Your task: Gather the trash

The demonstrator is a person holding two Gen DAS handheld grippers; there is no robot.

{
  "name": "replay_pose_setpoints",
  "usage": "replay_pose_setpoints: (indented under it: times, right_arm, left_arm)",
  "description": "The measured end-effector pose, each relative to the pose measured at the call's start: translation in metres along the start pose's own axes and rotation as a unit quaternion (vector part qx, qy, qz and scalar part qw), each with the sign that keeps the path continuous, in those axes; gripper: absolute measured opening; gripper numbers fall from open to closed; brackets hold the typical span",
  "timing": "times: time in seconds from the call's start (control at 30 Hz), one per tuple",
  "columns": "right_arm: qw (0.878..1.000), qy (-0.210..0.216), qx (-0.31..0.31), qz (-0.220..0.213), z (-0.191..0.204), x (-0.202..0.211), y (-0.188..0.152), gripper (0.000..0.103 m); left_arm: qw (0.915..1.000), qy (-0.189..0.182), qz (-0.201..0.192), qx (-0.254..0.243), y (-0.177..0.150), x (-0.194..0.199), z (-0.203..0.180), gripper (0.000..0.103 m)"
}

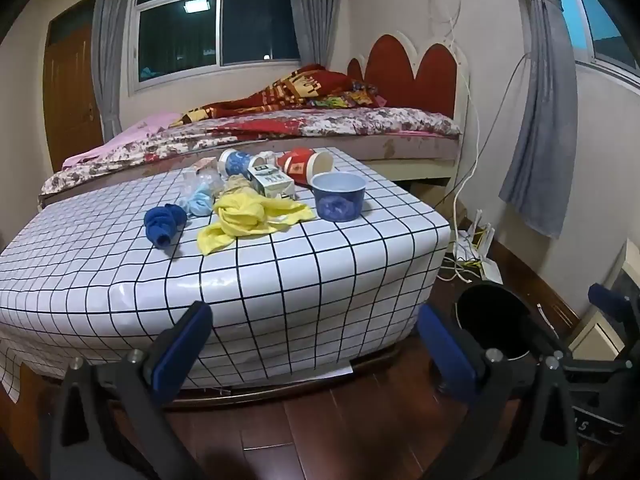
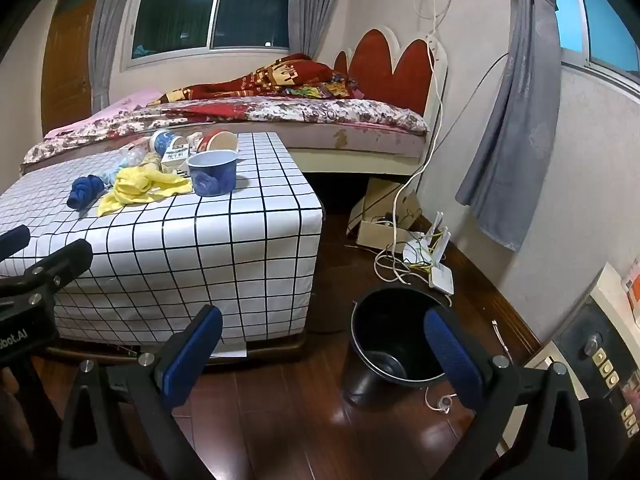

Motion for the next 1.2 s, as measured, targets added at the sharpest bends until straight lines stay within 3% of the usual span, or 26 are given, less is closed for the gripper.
replay_pose_setpoints:
  times: [1.2]
  right_arm:
    - [1.000, 0.002, -0.013, 0.004, -0.0014, -0.0021, -0.0011, 0.102]
  left_arm:
    - [1.0000, 0.001, -0.003, -0.003, -0.0070, -0.0003, 0.0025, 0.103]
Point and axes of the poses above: each gripper's, at about its wrist camera, not at the fingertips, and x roughly against the way its jaws point, z to its left, y to its top, the point moved 9 cm from there along -x, roughly the way its jaws point, and after that the axes turned 15 degrees about -x, right-handed, at the moved point
